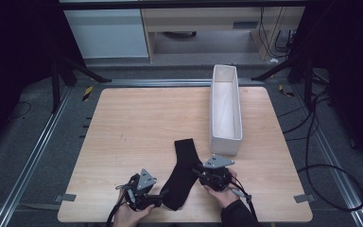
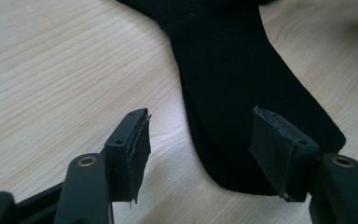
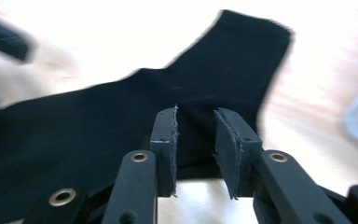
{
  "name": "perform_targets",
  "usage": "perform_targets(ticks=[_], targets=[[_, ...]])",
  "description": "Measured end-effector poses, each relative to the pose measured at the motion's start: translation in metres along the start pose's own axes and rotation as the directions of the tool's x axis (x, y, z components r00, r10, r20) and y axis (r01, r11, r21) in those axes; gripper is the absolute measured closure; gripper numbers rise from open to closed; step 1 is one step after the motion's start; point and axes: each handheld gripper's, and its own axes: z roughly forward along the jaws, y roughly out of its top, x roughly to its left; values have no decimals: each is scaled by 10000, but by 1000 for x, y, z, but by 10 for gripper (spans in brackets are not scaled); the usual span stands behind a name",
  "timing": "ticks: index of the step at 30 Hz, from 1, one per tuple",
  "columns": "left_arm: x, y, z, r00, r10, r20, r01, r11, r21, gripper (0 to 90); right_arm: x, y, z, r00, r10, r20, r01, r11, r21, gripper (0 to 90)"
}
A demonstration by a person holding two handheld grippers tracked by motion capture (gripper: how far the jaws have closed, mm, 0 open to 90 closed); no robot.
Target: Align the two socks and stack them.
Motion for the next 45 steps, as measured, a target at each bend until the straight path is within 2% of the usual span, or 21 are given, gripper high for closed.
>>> perform_targets(ticks=[5, 8, 11, 15, 18, 20, 22, 24, 28, 31, 34, 37, 41, 43, 45], targets=[[1, -3, 5, 10000, 9, 65, -11, 9996, 273, 389, -6, -1, 1, 9983, 212, 539, -212, 9998, 1, 644], [1, -5, 7, 9999, 164, 7, -164, 9987, 478, 402, -8, -2, 4, 9980, 312, 546, -323, 9993, 186, 647], [2, -5, 8, 9998, 184, 13, -184, 9986, 501, 403, -12, -3, 7, 9978, 581, 312, -590, 9979, 285, 708], [3, -6, 9, 9997, 225, -57, -221, 9981, 584, 404, -12, -2, 7, 9960, 895, -74, -892, 9953, 378, 862], [4, -6, 9, 9989, 421, -200, -406, 9968, 694, 404, -11, 1, 0, 9961, 846, -238, -841, 9962, 207, 885], [4, -7, 9, 9989, 412, -202, -397, 9967, 707, 404, -10, 5, -5, 9947, 936, -421, -936, 9956, 7, 887], [4, -7, 10, 9990, 392, -204, -377, 9968, 710, 403, -9, 5, -9, 9937, 1013, -476, -1012, 9949, 50, 887], [4, -7, 10, 9992, 332, -220, -317, 9972, 677, 403, -8, 4, -12, 9931, 1072, -471, -1062, 9940, 245, 887], [4, -7, 10, 9987, 437, -252, -418, 9965, 722, 403, -5, -2, -15, 9953, 957, -108, -946, 9926, 765, 885], [4, -7, 9, 9986, 462, -257, -443, 9965, 714, 403, -6, -6, -12, 9948, 981, 280, -1008, 9874, 1223, 881], [5, -7, 9, 9983, 513, -275, -491, 9961, 736, 403, -7, -9, -7, 9946, 979, 338, -1020, 9833, 1507, 851], [8, -7, 8, 9980, 548, -330, -521, 9957, 761, 402, -7, -7, -10, 9960, 842, 315, -875, 9884, 1241, 812], [13, -8, 6, 9975, 619, -342, -589, 9948, 828, 403, -10, 2, -12, 9976, 651, 242, -657, 9975, 254, 769], [17, -8, 5, 9975, 591, -376, -558, 9949, 837, 404, -10, 7, -9, 9985, 538, 80, -538, 9985, -64, 764], [20, -8, 5, 9975, 568, -415, -532, 9951, 838, 404, -9, 8, -2, 9992, 392, -105, -394, 9992, -118, 777]])
